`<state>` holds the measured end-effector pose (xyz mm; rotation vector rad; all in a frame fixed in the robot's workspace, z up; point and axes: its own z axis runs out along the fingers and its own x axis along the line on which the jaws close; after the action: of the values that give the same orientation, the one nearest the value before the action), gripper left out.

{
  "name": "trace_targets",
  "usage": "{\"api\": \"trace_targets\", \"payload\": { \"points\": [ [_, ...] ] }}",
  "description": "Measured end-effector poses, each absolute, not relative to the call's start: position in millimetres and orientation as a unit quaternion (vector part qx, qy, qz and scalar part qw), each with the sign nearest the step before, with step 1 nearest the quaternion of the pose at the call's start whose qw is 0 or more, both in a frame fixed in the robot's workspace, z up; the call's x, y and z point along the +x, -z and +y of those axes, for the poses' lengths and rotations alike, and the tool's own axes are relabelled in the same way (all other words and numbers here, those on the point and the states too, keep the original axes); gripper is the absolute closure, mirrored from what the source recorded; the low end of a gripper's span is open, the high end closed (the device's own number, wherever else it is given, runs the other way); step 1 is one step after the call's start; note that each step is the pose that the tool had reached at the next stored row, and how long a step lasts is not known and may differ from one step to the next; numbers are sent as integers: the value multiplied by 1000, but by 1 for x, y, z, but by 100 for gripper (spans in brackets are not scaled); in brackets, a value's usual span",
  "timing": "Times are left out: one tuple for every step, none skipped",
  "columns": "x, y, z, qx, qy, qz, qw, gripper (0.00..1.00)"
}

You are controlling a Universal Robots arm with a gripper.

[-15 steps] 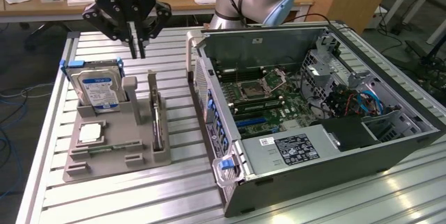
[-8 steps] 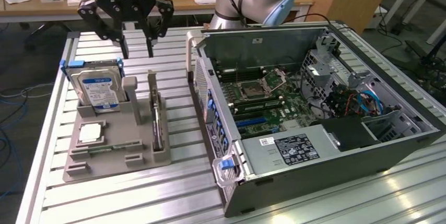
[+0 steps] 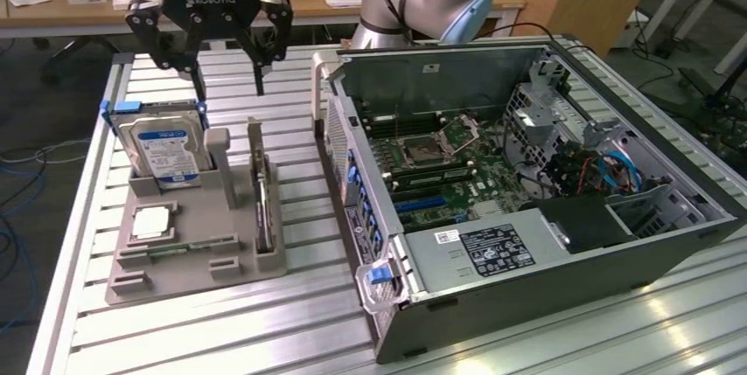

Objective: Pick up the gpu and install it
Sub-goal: 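Pick up the gpu and move the gpu toward the slot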

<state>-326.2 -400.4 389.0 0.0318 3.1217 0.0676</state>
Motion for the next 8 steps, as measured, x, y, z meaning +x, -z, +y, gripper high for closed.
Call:
{"api": "trace_targets", "payload": {
  "points": [
    [-326, -388, -402, 10, -21, 1000, 10, 35],
    [-326, -386, -402, 10, -21, 1000, 9, 35],
    [-326, -385, -403, 10, -21, 1000, 9, 35],
    [-326, -383, -404, 10, -20, 1000, 9, 35],
    [-326, -382, -404, 10, -20, 1000, 9, 35],
    [-326, -380, -404, 11, -20, 1000, 10, 35],
    [-326, -378, -404, 12, -20, 1000, 10, 35],
    [-326, -376, -404, 13, -20, 1000, 10, 35]
  ]
}}
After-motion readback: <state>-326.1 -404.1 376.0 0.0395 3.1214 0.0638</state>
